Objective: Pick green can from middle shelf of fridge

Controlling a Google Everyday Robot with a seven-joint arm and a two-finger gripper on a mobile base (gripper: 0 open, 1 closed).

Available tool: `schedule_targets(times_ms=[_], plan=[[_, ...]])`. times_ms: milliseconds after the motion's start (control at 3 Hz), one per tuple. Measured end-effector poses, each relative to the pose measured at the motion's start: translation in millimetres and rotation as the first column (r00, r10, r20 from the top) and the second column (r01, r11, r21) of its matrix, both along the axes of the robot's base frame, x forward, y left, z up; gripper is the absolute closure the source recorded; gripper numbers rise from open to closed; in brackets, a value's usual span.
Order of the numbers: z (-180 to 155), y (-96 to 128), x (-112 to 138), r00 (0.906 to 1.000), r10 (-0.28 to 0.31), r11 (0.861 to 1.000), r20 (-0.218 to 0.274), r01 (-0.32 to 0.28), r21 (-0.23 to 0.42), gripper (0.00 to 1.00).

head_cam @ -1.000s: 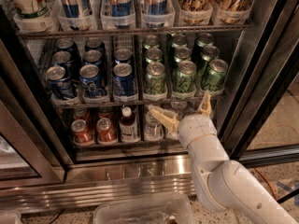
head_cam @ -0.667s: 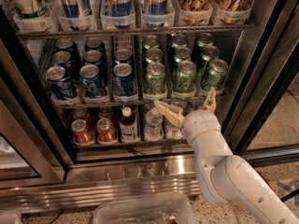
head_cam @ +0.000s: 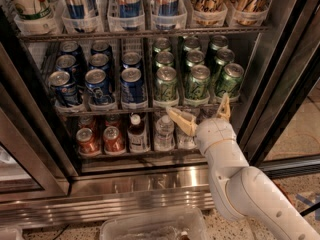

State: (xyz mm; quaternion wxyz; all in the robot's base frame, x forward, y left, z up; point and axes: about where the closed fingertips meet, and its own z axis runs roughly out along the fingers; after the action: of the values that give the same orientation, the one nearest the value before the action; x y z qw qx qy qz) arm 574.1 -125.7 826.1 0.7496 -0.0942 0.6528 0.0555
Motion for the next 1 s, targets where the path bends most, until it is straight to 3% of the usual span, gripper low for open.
schedule_targets(times_ms=[1000], plan=[[0.0, 0.0, 0.0, 1.0000, 0.000, 1.000, 0.000, 0.000, 0.000, 0.16]])
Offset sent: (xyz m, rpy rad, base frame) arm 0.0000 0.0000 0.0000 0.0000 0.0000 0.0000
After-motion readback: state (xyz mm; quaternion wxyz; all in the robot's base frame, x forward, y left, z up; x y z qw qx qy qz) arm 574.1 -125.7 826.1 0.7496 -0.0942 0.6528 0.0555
